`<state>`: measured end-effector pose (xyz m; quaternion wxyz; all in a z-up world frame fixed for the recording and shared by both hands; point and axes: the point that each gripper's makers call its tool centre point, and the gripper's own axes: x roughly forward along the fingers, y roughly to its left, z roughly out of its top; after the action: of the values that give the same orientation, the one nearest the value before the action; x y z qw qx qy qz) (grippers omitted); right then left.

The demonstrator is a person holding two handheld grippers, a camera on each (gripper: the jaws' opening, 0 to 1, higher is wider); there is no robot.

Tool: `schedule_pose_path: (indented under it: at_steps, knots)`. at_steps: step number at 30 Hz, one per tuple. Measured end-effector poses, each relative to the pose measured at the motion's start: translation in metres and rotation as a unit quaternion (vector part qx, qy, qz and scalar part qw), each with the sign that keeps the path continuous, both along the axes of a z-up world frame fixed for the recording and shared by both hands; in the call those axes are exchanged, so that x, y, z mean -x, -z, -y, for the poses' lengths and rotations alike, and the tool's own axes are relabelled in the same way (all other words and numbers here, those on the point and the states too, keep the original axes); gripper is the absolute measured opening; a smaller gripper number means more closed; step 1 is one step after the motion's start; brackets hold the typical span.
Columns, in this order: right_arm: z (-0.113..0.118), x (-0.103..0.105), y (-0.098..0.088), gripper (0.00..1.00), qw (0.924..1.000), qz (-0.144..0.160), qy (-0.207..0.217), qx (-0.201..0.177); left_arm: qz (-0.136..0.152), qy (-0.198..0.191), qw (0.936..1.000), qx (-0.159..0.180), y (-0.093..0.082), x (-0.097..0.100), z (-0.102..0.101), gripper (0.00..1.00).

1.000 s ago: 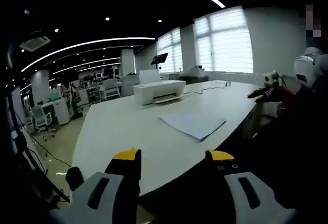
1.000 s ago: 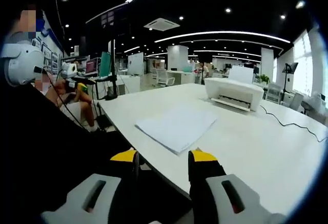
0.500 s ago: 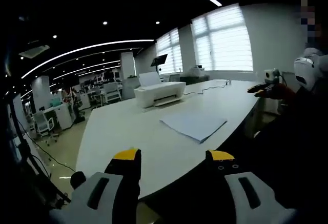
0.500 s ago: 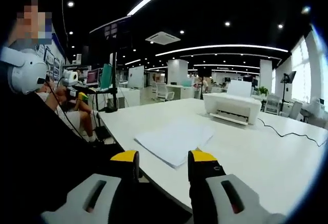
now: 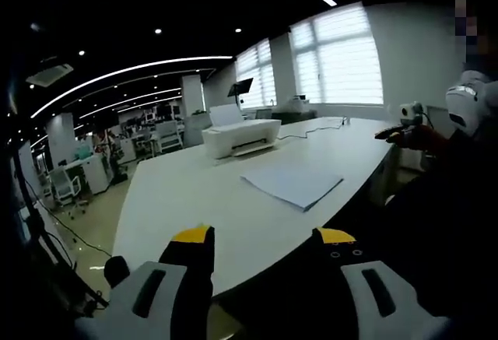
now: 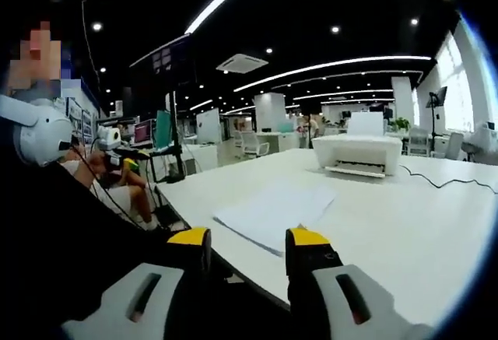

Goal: Organize the stack of printing papers by aligning and flattening the scattered papers on the table

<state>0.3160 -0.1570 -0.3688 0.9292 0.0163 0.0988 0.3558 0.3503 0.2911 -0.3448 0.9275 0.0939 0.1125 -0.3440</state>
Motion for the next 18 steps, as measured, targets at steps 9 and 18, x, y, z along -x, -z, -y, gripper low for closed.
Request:
schedule_pose_path:
  at_steps: [9,18]
  knots:
    - [0.0005,0.0026,-0.0013,0.33,1.0,0.008,-0.003,0.005,0.003,0.001,1.0,-0.002,-0.0006,0.002,0.0007,0.55]
    - [0.0074,0.0032,-0.0054,0.33,0.9998,0.014,0.009,0.007,0.01,0.002,0.9999,-0.006,-0.0067,0.0037,0.0017,0.55]
